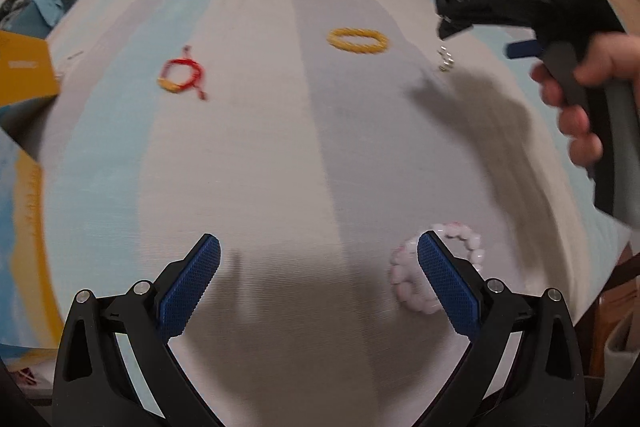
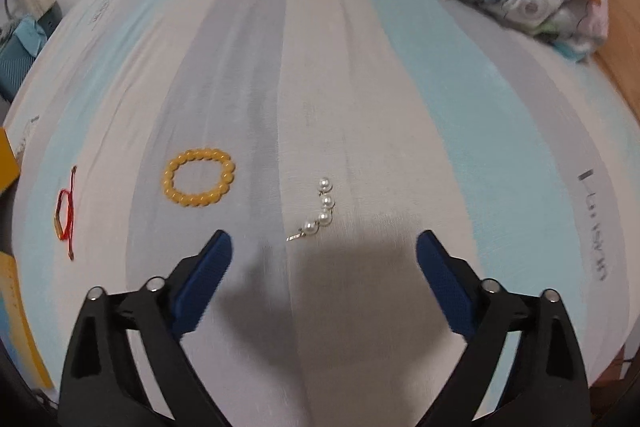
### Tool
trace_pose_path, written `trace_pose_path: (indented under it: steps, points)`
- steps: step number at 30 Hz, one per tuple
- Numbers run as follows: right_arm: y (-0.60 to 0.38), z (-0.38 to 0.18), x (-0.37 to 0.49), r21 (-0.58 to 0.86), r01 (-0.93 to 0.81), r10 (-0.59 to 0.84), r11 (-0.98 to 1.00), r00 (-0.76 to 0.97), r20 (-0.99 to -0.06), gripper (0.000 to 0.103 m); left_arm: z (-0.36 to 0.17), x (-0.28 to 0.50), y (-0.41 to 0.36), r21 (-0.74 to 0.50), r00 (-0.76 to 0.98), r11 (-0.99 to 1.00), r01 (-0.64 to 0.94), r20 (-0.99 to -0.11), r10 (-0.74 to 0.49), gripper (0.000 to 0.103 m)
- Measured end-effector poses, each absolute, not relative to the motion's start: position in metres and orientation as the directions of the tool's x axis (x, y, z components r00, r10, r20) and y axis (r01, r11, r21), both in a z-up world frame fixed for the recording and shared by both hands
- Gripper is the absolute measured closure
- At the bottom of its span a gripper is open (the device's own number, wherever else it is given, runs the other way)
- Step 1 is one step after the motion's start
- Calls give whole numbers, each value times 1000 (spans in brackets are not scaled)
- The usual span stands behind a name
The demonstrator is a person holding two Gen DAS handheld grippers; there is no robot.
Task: Organize jewelry
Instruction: 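Move both open tools back over the bed toward the pearl strand and white bead bracelet, then grasp the white bead bracelet with the left tool while the right tool grasps the pearl strand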
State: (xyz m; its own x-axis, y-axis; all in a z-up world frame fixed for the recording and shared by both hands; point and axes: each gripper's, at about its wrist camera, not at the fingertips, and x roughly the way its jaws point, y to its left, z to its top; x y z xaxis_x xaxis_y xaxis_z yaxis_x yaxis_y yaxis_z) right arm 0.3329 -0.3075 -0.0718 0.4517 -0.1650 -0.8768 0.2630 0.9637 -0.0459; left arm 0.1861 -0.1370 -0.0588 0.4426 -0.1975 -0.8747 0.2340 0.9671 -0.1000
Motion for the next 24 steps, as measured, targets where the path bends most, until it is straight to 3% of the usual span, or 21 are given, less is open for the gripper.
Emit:
trace_pose_path:
  steps: [17,24]
  points:
    - [-320,-114,370,-27,278,-133,960,372,-919,51,-102,190,-161,-36,436,958,283,-886,-162,7]
    - [-322,-112,368,-43,281,-147,959,362,-920,77,-98,181,-153,-55,429,950,309,-883,-191,41]
